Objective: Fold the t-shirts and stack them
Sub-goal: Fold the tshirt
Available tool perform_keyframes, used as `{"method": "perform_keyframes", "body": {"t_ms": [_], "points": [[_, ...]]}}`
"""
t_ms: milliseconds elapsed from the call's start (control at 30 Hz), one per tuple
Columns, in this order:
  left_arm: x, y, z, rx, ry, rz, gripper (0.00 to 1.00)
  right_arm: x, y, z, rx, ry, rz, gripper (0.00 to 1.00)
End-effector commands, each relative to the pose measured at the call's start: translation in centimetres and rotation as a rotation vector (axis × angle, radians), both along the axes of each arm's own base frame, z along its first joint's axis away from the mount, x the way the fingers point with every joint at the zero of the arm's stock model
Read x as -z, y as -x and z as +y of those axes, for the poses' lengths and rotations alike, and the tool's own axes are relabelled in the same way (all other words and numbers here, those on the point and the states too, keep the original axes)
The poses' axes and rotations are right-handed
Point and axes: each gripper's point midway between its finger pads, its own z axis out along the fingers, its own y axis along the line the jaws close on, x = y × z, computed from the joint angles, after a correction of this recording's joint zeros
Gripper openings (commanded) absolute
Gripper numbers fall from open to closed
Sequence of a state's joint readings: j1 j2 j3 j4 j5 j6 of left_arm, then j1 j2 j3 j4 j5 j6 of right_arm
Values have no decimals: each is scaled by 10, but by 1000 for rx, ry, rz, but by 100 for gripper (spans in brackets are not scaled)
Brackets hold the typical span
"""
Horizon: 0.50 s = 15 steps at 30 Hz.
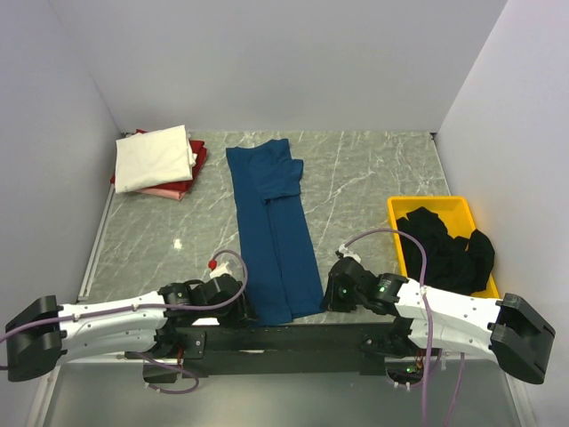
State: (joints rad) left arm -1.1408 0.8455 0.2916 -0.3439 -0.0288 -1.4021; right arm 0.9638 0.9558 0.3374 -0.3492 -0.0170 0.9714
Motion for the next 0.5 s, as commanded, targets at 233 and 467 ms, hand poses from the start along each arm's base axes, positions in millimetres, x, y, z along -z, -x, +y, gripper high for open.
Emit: {"method": "perform_keyframes", "body": {"t_ms": [233,467], "points": [[13,-5,-5,-19,-37,2,23,-10,-3,5,-1,-42,-19,10],[-5,0,-5,40,-57,-2,1,-24,6,11,-36,-97,-17,0]]}}
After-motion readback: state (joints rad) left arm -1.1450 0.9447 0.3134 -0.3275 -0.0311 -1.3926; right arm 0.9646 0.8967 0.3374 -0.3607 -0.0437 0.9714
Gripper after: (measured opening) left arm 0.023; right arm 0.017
